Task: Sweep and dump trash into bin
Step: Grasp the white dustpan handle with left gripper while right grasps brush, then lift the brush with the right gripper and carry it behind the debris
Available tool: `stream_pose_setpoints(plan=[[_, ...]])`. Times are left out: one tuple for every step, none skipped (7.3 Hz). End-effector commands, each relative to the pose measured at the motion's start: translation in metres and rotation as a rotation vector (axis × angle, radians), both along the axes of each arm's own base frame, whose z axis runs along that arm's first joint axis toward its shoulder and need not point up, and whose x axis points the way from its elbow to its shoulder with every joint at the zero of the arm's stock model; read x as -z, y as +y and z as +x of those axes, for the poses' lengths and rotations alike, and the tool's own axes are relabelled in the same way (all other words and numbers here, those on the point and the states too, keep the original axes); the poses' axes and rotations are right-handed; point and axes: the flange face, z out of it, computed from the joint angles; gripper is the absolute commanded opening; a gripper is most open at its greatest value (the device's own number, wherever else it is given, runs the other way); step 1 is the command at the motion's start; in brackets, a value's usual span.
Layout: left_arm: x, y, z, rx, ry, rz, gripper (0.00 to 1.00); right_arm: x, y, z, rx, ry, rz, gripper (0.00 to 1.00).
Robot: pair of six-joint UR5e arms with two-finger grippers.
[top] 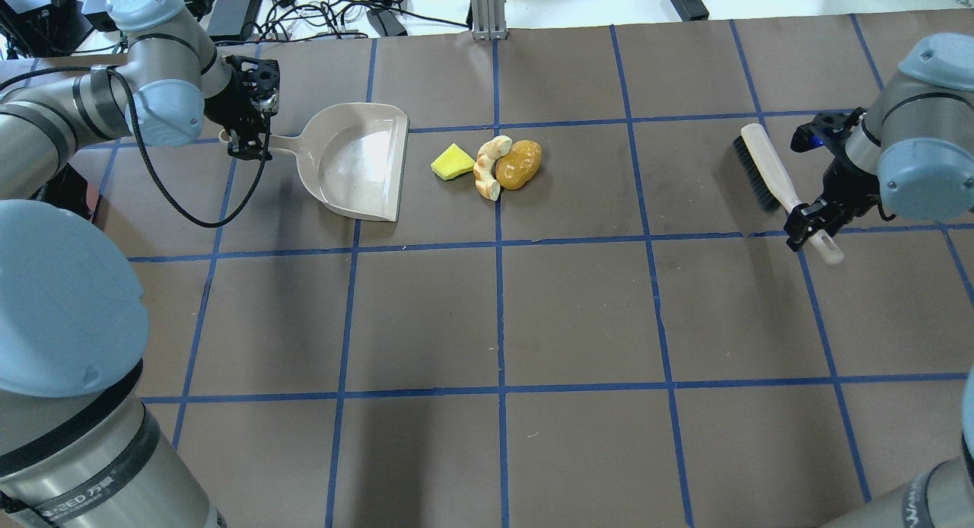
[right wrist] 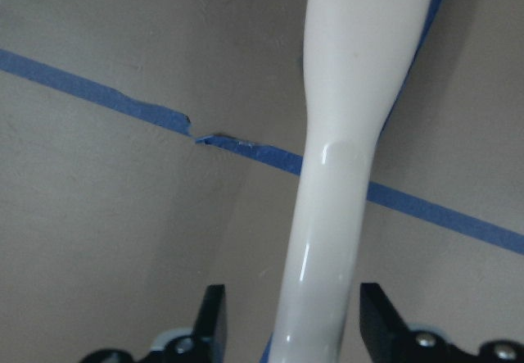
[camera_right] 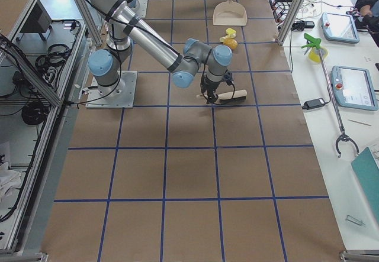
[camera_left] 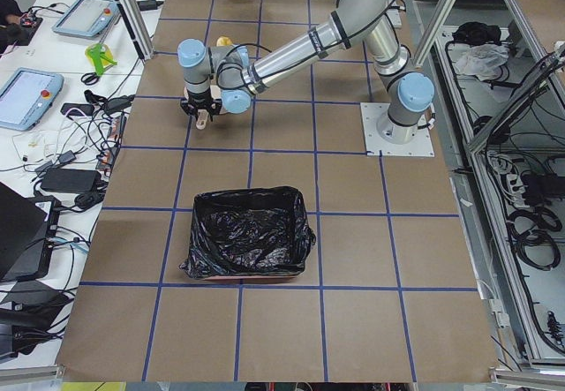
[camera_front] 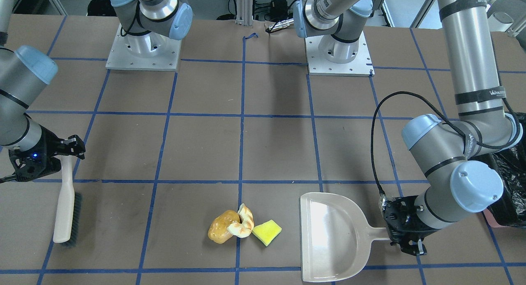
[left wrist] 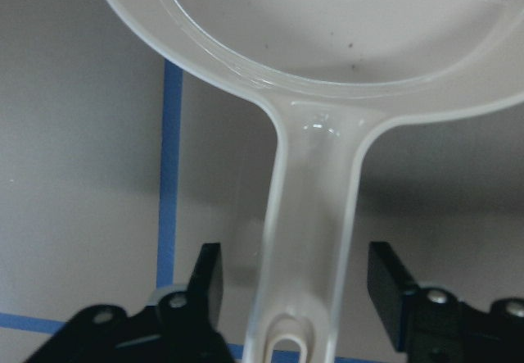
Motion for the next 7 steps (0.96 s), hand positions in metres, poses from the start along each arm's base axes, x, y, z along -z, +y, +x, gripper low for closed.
stream_pose_setpoints(plan=[[-0.005, -0.002, -0.001, -0.002, 0.002, 0.028, 0.13, -0.001, 0.0, 0.0, 0.005, 0.0, 0.001, 0.01], [-0.004, -0.003, -0.001, -0.002, 0.003, 0.036, 0.1, 0.0, 0.001, 0.0, 0.007, 0.004, 0.006, 0.0], [-0.001, -0.003, -0.002, -0.001, 0.005, 0.045, 0.08, -0.008, -0.001, -0.002, 0.01, 0.018, 0.001, 0.0], [0.0, -0.003, -0.003, 0.011, -0.004, 0.047, 0.01, -0.021, -0.006, -0.001, 0.081, 0.031, -0.006, 0.0], [0.0, -0.002, -0.005, 0.016, -0.026, 0.053, 0.0, -0.032, -0.015, 0.008, 0.175, 0.028, -0.02, 0.0], [-0.002, -0.002, -0.006, 0.016, -0.036, 0.053, 0.0, -0.042, -0.026, 0.036, 0.205, 0.023, -0.038, 0.0], [-0.002, -0.001, -0.004, 0.015, -0.049, 0.055, 0.0, -0.045, -0.031, 0.075, 0.292, 0.041, -0.042, 0.0]])
